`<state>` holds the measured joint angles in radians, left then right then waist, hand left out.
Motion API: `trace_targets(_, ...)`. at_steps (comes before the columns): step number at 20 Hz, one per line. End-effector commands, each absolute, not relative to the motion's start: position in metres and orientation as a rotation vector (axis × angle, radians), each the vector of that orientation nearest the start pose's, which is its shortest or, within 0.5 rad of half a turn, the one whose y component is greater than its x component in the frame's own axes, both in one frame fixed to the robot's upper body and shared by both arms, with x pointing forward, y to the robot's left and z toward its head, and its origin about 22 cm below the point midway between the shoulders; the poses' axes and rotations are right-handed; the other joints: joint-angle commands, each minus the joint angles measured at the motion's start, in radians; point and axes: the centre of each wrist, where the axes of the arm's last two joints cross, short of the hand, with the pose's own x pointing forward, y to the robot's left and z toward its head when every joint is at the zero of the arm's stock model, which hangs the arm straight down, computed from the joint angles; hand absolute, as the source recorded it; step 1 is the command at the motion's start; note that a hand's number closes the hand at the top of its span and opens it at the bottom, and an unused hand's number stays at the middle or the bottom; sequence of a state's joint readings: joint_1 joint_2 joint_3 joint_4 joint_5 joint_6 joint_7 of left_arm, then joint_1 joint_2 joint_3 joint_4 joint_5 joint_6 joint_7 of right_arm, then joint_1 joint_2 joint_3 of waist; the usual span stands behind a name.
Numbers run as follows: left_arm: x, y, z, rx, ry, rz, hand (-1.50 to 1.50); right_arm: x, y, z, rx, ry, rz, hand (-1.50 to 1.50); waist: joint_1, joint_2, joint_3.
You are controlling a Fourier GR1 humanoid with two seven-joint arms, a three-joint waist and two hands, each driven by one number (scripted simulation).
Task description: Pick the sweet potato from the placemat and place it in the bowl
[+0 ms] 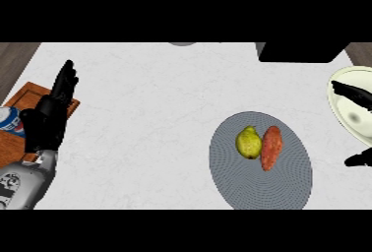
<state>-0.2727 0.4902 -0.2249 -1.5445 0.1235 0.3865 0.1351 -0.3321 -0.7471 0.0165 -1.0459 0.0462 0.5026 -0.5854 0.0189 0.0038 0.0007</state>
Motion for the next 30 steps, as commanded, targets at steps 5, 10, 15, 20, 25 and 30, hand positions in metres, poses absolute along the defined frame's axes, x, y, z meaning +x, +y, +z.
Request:
trace_targets(5,0.289,0.261,0.077,0.398,-1.643,-0.167,0.0,0.326,-0.383,0.091,0.044,-1.514,1.167,-1.5,-0.015,-0.006,-0.001)
trace_targets(10,0.282,0.253,0.081,0.381,-1.66,-0.166,0.0,0.337,-0.349,0.087,0.052,-1.476,1.267,-1.5,-0.017,-0.006,-0.001)
trace_targets(15,0.292,0.257,0.083,0.399,-1.649,-0.148,0.0,0.338,-0.325,0.076,0.018,-1.341,1.377,-1.5,-0.016,-0.005,-0.001)
trace_targets(20,0.276,0.246,0.071,0.388,-1.632,-0.171,0.0,0.34,-0.324,0.062,-0.065,-1.233,1.422,-1.5,-0.012,-0.004,-0.001)
trace_targets(25,0.279,0.27,0.078,0.39,-1.647,-0.17,0.0,0.351,-0.308,0.054,-0.071,-1.25,1.388,-1.5,-0.013,-0.004,-0.001)
trace_targets(30,0.296,0.262,0.075,0.399,-1.637,-0.175,0.0,0.328,-0.295,0.001,-0.044,-1.233,1.395,-1.5,-0.019,-0.003,-0.001)
